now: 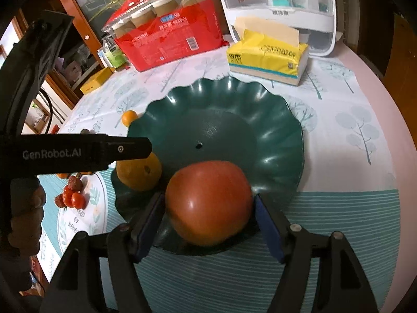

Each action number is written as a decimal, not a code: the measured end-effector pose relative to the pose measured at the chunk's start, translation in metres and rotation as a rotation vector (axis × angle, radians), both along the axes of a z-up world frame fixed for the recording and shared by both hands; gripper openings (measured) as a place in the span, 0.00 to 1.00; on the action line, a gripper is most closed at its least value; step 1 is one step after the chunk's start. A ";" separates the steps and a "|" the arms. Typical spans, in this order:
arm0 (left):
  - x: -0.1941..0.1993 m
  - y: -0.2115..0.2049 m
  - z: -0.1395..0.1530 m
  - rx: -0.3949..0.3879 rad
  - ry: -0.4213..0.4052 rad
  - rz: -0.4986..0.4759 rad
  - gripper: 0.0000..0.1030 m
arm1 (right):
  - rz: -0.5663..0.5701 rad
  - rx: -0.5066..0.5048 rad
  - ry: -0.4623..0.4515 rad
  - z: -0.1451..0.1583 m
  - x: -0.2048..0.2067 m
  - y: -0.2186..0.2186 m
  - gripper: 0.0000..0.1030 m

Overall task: Organize fruits
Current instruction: 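Carry both fruits onto the green plate and open both grippers, then lift both open grippers away from the green plate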

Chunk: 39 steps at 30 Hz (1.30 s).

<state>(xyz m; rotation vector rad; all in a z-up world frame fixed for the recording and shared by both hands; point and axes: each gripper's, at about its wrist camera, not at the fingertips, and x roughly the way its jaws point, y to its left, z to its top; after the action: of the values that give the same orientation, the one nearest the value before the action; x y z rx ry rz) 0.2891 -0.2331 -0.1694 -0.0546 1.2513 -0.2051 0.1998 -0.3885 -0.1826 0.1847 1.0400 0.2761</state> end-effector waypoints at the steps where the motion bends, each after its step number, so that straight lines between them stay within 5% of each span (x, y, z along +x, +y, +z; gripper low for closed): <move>1: 0.000 0.002 0.002 -0.005 -0.002 0.009 0.64 | 0.002 -0.004 -0.001 0.001 0.000 0.001 0.71; 17: -0.066 0.058 0.054 -0.079 -0.123 0.140 0.67 | -0.064 0.040 0.013 0.022 -0.029 0.000 0.81; 39: -0.155 0.181 0.043 -0.013 -0.101 0.387 0.67 | 0.059 0.121 0.151 0.008 -0.077 0.059 0.81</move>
<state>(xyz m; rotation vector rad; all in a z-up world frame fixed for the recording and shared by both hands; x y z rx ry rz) 0.1339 -0.0518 -0.1267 -0.2916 1.1148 0.1178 0.1226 -0.3297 -0.1750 0.2876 1.1804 0.3832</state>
